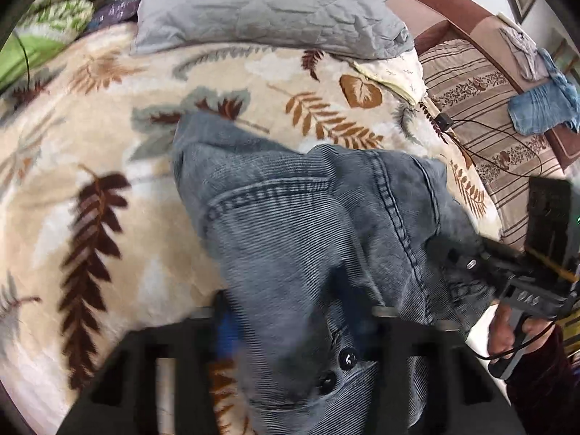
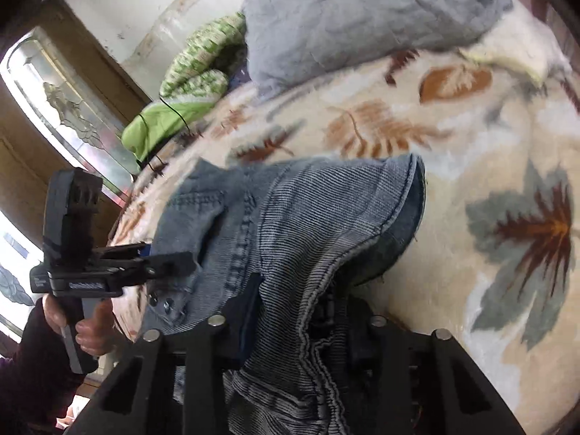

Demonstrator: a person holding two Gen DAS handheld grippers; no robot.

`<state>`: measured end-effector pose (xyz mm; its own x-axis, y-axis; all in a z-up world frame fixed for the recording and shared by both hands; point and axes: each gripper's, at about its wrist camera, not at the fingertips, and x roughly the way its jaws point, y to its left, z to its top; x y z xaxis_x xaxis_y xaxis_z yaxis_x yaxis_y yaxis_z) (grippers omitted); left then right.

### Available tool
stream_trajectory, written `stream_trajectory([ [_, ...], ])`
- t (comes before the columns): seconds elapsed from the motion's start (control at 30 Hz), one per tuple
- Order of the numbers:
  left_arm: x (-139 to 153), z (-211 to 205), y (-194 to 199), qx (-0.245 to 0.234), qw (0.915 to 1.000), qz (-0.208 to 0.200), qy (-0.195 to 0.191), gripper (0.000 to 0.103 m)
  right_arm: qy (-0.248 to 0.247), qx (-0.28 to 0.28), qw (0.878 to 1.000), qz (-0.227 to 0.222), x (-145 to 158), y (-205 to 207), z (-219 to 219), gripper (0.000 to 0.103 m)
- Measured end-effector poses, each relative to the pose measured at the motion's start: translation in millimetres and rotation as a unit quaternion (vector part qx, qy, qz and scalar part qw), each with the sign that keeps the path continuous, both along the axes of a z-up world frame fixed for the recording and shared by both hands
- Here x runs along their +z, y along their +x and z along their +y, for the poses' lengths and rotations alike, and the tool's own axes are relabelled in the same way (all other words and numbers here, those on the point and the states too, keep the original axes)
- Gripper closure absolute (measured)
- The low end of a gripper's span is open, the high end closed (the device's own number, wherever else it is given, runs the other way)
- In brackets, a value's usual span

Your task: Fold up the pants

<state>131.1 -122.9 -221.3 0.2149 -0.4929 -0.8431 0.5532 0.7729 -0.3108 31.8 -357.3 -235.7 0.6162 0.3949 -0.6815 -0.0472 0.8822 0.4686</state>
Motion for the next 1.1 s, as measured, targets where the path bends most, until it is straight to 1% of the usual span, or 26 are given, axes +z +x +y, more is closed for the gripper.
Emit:
stream_trajectory([
  [0.07,9.3,-0.3,8.1,-0.001,0.9999,-0.007,-0.009,0.068,-0.003,0.003,1.0,-0.023,15.8,6.6,2.3,0.065],
  [0.17,25.2,-0.7,28.5,0.011,0.9994,-0.033,-0.007,0.07,-0.009,0.004,0.999,-0.045,31.7,21.3,3.5,0.065],
  [0.2,31.2,-0.3,37.1,0.014,0.999,-0.041,-0.007,0.07,-0.011,0.004,0.998,-0.054,36.9,32.8,4.4,0.066],
  [0.27,42.1,-3.7,59.6,0.021,0.9978,-0.063,0.001,0.07,-0.018,0.0,0.998,-0.065,42.7,48.8,5.4,0.066],
  [0.33,42.3,-6.1,77.2,0.027,0.9969,-0.073,0.012,0.07,-0.014,-0.005,0.998,-0.069,42.1,73.8,4.9,0.066],
  [0.4,27.6,-6.5,100.3,0.043,0.9963,-0.063,0.04,0.07,-0.007,-0.007,0.998,-0.055,31.3,100.0,3.8,0.066],
  [0.43,15.4,-6.0,110.3,0.053,0.9955,-0.054,0.056,0.067,-0.007,-0.005,0.999,-0.04,22.3,112.5,3.8,0.066],
  [0.47,-0.9,-5.6,120.1,0.067,0.9934,-0.044,0.082,0.065,-0.011,-0.006,1.0,-0.02,10.0,124.5,4.7,0.062],
  [0.5,-12.4,-5.1,125.2,0.076,0.9911,-0.04,0.101,0.056,-0.024,-0.018,0.999,0.018,-10.6,138.8,5.7,0.058],
  [0.53,-20.8,-3.8,126.9,0.083,0.9896,-0.041,0.11,0.05,-0.032,-0.027,0.998,0.048,-26.2,146.7,6.1,0.045],
  [0.57,-20.6,-2.2,124.5,0.088,0.9889,-0.046,0.111,0.049,-0.033,-0.032,0.997,0.066,-37.1,150.1,5.7,0.035],
  [0.6,-17.4,-1.9,121.2,0.091,0.9883,-0.054,0.11,0.047,-0.022,-0.039,0.997,0.067,-43.7,148.1,3.4,0.034],
  [0.63,-9.6,-1.9,114.2,0.095,0.9857,-0.072,0.119,0.04,-0.018,-0.046,0.997,0.052,-40.1,141.5,1.7,0.034],
  [0.7,6.3,1.0,100.1,0.113,0.9772,-0.111,0.141,0.034,-0.028,-0.052,0.998,0.036,-27.6,129.7,0.5,0.034],
  [0.73,16.9,3.8,92.0,0.121,0.9732,-0.134,0.142,0.032,-0.038,-0.061,0.997,0.025,-18.9,121.8,-0.6,0.033],
  [0.77,28.5,6.5,80.7,0.127,0.97,-0.153,0.139,0.03,-0.048,-0.071,0.996,0.011,-7.7,112.4,-1.6,0.033],
  [0.8,37.8,11.1,70.9,0.132,0.9676,-0.165,0.138,0.027,-0.055,-0.076,0.996,-0.007,5.0,100.7,-2.3,0.033],
  [0.9,71.1,21.6,37.8,0.158,0.9538,-0.215,0.138,0.022,-0.067,-0.081,0.993,-0.056,46.5,62.5,0.9,0.033],
  [0.97,92.3,30.3,15.1,0.175,0.9447,-0.242,0.135,0.018,-0.077,-0.08,0.99,-0.082,69.4,42.7,11.4,0.033],
  [1.03,112.1,38.1,-7.6,0.192,0.9355,-0.265,0.132,0.016,-0.091,-0.077,0.987,-0.109,93.4,19.1,23.2,0.033],
  [1.1,128.5,41.7,-24.2,0.202,0.9293,-0.28,0.131,0.013,-0.101,-0.079,0.983,-0.132,117.0,-5.6,35.3,0.033],
])
